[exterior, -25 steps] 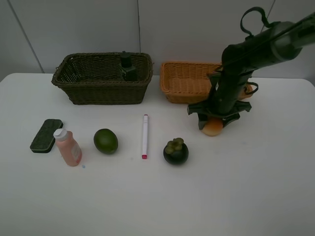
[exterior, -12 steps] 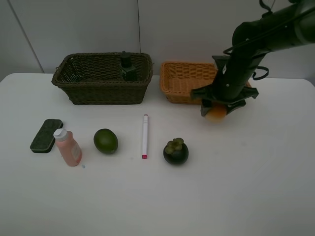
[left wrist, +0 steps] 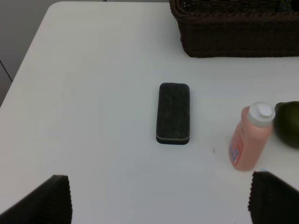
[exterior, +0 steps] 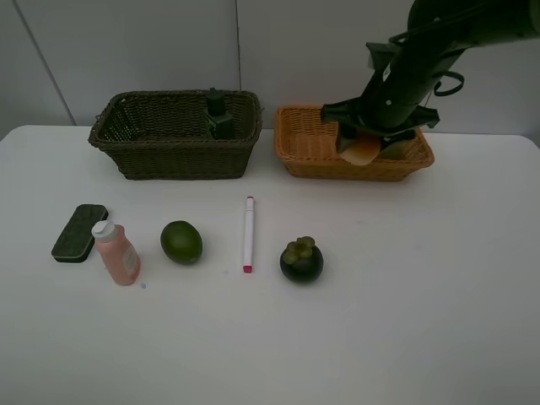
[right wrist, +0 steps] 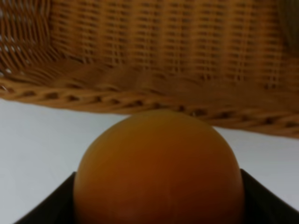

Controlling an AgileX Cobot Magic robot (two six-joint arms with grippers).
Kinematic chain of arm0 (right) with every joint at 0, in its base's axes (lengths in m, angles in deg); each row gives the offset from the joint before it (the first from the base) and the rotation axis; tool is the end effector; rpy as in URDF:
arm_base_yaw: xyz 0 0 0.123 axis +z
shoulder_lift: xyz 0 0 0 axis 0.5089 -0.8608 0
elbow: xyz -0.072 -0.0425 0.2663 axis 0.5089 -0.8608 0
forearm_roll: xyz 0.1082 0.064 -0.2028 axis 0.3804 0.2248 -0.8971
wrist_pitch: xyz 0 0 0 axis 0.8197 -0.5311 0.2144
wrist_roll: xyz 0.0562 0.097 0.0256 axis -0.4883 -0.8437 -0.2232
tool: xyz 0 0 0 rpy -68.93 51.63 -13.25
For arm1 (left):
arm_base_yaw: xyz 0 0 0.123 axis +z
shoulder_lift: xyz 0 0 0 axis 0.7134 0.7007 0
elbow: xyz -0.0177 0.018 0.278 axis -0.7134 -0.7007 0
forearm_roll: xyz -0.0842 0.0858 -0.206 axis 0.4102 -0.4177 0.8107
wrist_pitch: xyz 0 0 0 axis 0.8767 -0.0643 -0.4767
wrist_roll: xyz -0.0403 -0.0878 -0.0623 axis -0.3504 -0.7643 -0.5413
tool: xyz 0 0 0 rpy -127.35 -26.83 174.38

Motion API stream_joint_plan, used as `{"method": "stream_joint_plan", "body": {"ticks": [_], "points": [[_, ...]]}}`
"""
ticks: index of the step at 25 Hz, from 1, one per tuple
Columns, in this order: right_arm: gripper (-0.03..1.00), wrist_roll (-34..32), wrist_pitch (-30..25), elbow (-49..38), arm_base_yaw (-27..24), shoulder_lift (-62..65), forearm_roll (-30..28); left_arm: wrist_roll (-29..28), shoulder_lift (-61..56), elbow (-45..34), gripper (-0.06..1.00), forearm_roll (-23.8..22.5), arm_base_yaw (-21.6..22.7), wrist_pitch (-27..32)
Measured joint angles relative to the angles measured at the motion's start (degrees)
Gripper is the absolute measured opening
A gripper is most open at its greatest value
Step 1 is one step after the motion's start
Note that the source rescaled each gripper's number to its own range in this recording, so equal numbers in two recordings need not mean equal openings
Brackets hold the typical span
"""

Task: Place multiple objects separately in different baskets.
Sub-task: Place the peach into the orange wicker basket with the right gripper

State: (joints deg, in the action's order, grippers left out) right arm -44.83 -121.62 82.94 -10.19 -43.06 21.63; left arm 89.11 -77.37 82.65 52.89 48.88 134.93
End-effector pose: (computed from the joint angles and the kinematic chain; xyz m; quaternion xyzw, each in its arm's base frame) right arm 0.3736 0.1285 0.1955 -0.0323 0.9756 0.0259 0.2156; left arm 0.0096 0.0035 0.2612 -0.0168 0.8478 0.0352 0.5288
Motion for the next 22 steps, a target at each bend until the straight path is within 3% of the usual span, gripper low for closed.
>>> {"method": "stream_joint_plan", "body": {"ticks": [7, 16, 22], "points": [[0.66, 0.0, 5.07, 3.27, -0.15, 0.0, -0.23, 0.0, 0.0, 0.0, 1.0, 0.0, 0.0, 0.0], [0.66, 0.0, 9.63, 3.58, -5.48, -2.79, -0.23, 0.0, 0.0, 0.0, 1.0, 0.0, 0.0, 0.0], [0.66, 0.0, 13.01, 4.19, -5.97, -5.96, -0.39, 0.0, 0.0, 0.0, 1.0, 0.0, 0.0, 0.0]]}}
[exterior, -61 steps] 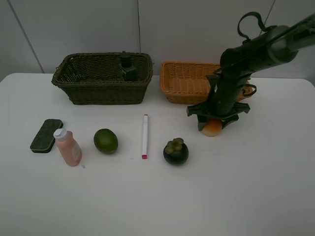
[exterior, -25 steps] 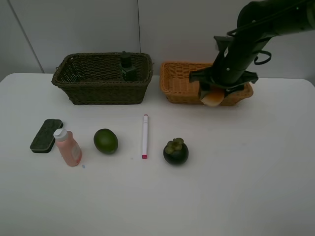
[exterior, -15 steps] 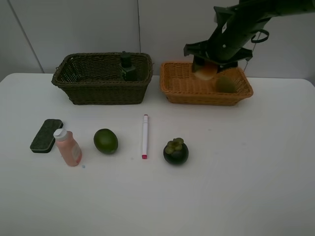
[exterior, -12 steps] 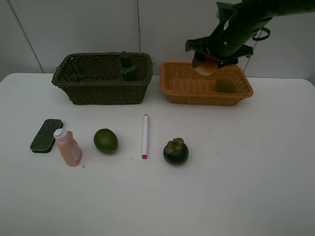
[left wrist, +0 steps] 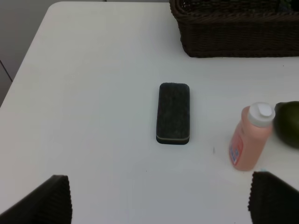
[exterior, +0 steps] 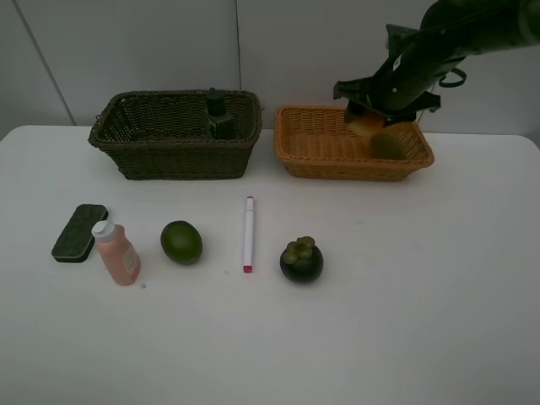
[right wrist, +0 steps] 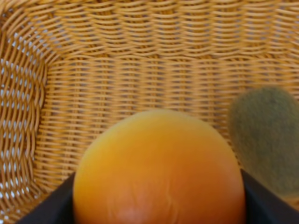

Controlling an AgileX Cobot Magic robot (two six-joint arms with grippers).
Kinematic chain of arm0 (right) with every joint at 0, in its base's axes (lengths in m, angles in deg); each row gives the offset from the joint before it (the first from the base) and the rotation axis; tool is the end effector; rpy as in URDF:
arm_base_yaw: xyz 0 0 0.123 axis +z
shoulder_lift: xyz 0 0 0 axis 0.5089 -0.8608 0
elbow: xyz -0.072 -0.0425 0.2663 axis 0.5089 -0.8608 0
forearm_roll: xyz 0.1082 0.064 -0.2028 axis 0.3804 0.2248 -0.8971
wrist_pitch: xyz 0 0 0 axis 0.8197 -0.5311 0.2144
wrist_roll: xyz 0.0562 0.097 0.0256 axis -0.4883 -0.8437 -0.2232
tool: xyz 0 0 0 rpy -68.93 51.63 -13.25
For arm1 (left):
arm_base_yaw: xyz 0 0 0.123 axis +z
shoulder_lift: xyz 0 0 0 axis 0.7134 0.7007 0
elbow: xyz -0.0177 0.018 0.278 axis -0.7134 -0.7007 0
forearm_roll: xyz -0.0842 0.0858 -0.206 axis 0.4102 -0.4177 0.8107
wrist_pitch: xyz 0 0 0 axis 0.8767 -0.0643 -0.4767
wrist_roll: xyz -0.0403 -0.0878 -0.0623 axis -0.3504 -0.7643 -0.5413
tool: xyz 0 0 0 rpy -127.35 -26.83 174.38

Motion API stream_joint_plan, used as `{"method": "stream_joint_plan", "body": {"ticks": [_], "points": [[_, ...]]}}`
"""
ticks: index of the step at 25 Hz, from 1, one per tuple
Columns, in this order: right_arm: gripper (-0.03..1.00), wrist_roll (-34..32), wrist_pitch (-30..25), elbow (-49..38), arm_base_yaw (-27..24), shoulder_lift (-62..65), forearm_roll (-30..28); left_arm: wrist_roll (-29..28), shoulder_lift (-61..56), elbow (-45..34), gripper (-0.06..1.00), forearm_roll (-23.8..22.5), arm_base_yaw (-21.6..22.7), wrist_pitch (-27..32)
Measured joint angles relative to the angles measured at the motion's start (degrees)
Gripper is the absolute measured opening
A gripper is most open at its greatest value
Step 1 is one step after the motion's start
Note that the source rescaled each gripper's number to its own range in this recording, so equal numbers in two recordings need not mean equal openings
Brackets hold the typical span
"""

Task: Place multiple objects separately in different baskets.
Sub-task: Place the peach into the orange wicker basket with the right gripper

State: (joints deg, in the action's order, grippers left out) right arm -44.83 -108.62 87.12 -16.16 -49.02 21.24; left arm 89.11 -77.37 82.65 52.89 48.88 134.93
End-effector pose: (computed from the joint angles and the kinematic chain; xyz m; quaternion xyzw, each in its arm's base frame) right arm 0.4254 0.1018 0.1857 0.0084 0.9510 0.0461 0.3056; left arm 0.0096 0.0035 0.2612 -0.0168 0.8478 0.0352 0.5288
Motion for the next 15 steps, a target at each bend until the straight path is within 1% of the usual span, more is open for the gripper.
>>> {"method": "stream_joint_plan", "body": {"ticks": [7, 15], "points": [[0.66, 0.0, 1.35, 3.12, 0.0, -4.55, -2.2, 0.0, 0.0, 0.0, 1.0, 0.0, 0.0, 0.0], [0.66, 0.0, 2.82, 4.31, 0.0, -7.09, -2.45, 0.0, 0.0, 0.0, 1.0, 0.0, 0.0, 0.0]]}}
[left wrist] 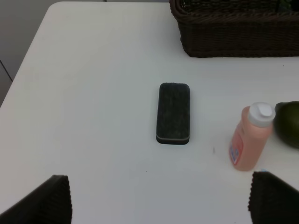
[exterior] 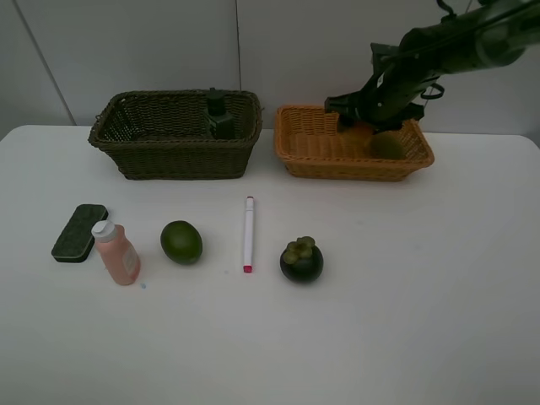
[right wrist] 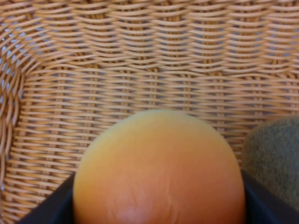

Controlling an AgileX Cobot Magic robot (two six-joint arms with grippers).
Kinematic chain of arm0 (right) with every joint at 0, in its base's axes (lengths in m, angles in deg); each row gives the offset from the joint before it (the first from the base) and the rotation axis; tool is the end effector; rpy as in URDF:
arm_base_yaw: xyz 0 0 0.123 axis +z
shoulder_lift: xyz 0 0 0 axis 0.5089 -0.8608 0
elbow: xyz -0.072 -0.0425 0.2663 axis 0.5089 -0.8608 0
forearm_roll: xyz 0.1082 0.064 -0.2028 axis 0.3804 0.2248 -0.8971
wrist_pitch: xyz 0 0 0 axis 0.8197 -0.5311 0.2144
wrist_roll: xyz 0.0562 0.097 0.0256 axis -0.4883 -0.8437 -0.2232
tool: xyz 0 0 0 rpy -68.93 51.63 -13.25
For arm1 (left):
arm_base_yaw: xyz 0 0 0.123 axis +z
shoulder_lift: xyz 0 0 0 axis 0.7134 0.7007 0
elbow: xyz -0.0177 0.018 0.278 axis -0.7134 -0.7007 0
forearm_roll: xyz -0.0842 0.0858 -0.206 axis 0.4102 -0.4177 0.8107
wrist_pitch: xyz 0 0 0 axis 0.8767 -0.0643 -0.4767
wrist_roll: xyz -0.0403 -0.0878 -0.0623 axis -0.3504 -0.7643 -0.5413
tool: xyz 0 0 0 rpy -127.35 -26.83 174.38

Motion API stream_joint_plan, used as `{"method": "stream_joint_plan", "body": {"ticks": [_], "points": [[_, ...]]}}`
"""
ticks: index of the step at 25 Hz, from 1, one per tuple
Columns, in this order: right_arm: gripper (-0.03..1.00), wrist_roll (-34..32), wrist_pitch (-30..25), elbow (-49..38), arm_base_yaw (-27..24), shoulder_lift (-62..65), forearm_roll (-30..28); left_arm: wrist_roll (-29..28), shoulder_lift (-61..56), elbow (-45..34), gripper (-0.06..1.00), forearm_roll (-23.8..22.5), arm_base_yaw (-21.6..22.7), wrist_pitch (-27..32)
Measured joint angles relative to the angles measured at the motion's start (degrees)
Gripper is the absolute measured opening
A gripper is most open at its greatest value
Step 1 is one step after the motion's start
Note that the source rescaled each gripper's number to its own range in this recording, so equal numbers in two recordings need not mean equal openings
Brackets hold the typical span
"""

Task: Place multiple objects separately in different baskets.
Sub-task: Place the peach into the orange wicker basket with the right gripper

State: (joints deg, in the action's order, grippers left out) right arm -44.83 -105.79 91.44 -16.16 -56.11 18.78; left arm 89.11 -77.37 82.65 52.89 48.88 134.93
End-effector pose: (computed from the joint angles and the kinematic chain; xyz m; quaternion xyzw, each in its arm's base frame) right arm 0.4493 0.1064 0.1554 -0.0095 0.9503 0.0343 0.3094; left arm 0.0096 0.0035 0.2612 -0.0168 0.8478 0.0352 0.5288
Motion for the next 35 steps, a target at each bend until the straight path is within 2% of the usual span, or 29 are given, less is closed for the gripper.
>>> {"method": "stream_joint_plan", "body": {"ticks": [20, 21, 23, 25, 31, 35], "points": [[0.66, -0.05, -0.48, 0.04, 0.0, 0.0, -1.12, 0.0, 0.0, 0.0, 1.0, 0.0, 0.0, 0.0], [0.7, -0.05, -0.53, 0.04, 0.0, 0.0, -1.66, 0.0, 0.0, 0.0, 1.0, 0.0, 0.0, 0.0], [0.86, -0.05, -0.55, 0.04, 0.0, 0.0, -2.99, 0.0, 0.0, 0.0, 1.0, 0.0, 0.0, 0.0], [0.95, -0.05, -0.55, 0.04, 0.0, 0.0, -2.99, 0.0, 0.0, 0.0, 1.0, 0.0, 0.0, 0.0], [1.0, -0.22, -0.38, 0.04, 0.0, 0.0, -1.63, 0.0, 0.0, 0.0, 1.0, 0.0, 0.0, 0.0], [1.0, -0.22, -0.43, 0.04, 0.0, 0.0, -3.21, 0.0, 0.0, 0.0, 1.0, 0.0, 0.0, 0.0]]}}
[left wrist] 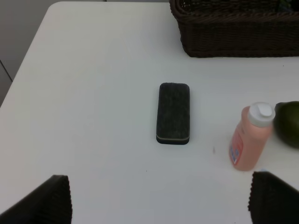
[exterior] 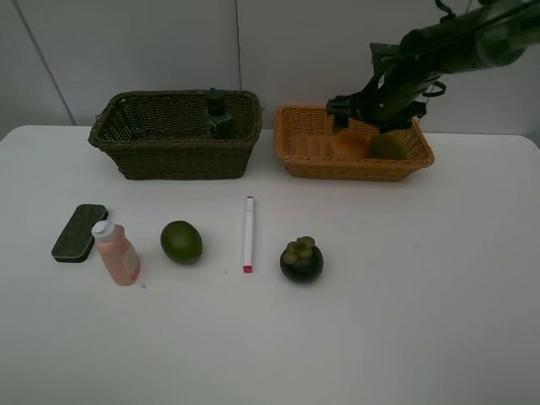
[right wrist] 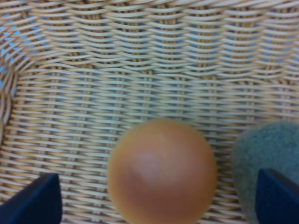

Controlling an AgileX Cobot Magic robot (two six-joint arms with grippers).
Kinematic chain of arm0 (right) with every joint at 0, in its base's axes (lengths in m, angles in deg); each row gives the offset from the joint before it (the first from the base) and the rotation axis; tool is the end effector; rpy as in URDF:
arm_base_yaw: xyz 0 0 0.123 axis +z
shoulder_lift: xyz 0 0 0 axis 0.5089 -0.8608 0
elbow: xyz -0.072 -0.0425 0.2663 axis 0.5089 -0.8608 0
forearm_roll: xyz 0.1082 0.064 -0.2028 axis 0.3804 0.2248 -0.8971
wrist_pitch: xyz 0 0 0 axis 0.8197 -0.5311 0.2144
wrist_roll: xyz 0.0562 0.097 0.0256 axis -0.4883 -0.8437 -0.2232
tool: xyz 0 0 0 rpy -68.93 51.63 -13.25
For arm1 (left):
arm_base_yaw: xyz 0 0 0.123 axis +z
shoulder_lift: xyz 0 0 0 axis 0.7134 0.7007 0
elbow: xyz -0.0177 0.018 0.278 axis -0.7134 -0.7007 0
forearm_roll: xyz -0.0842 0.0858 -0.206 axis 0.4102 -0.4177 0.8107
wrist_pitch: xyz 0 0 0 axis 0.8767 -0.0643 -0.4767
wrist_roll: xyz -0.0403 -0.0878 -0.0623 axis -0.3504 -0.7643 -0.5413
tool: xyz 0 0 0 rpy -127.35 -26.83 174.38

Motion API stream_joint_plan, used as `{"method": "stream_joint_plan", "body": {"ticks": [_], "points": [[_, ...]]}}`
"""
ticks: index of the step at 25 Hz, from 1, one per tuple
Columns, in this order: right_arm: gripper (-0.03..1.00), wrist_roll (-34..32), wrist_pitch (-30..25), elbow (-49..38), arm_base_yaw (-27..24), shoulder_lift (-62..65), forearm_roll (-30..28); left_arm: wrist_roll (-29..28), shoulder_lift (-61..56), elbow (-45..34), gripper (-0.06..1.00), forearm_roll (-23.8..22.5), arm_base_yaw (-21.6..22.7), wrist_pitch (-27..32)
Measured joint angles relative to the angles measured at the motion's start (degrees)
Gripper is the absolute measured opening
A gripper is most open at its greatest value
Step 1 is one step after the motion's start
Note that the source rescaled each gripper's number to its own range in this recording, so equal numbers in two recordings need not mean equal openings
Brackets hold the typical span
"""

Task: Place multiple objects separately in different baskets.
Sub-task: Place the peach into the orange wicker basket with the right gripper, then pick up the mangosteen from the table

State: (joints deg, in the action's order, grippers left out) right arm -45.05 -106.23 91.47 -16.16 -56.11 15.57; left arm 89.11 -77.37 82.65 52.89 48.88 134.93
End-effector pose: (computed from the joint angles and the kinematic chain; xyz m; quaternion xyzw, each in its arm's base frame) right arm 0.4497 0.1035 0.1556 -0.0275 0.9498 0.0149 0.3113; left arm 0.0096 0.0035 0.2612 -0.0168 0.8478 0.0352 0.5288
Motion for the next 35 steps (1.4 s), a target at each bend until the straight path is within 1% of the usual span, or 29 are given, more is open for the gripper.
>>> {"method": "stream_joint_plan", "body": {"ticks": [6, 11, 15, 20, 23, 28, 31, 35], "points": [[1.0, 0.0, -0.4, 0.0, 0.0, 0.5, -0.2, 0.0, 0.0, 0.0, 1.0, 0.0, 0.0, 0.0], [1.0, 0.18, -1.7, 0.0, 0.8, 3.53, -0.04, 0.0, 0.0, 0.0, 1.0, 0.0, 0.0, 0.0], [1.0, 0.19, -4.52, 0.0, 2.78, 6.27, -0.17, 0.0, 0.0, 0.0, 1.0, 0.0, 0.0, 0.0], [1.0, 0.24, -8.69, -0.32, 6.12, 8.59, -1.75, 0.0, 0.0, 0.0, 1.0, 0.0, 0.0, 0.0], [1.0, 0.17, -7.44, -3.88, 9.18, 11.49, -2.05, 0.0, 0.0, 0.0, 1.0, 0.0, 0.0, 0.0], [1.0, -0.4, -1.86, -15.34, 12.63, 16.93, -0.74, 0.0, 0.0, 0.0, 1.0, 0.0, 0.0, 0.0], [1.0, -0.51, -0.43, -20.37, 15.05, 19.61, -0.16, 0.0, 0.0, 0.0, 1.0, 0.0, 0.0, 0.0], [1.0, -0.63, -0.04, -24.15, 18.92, 21.12, 0.17, 0.0, 0.0, 0.0, 1.0, 0.0, 0.0, 0.0]]}}
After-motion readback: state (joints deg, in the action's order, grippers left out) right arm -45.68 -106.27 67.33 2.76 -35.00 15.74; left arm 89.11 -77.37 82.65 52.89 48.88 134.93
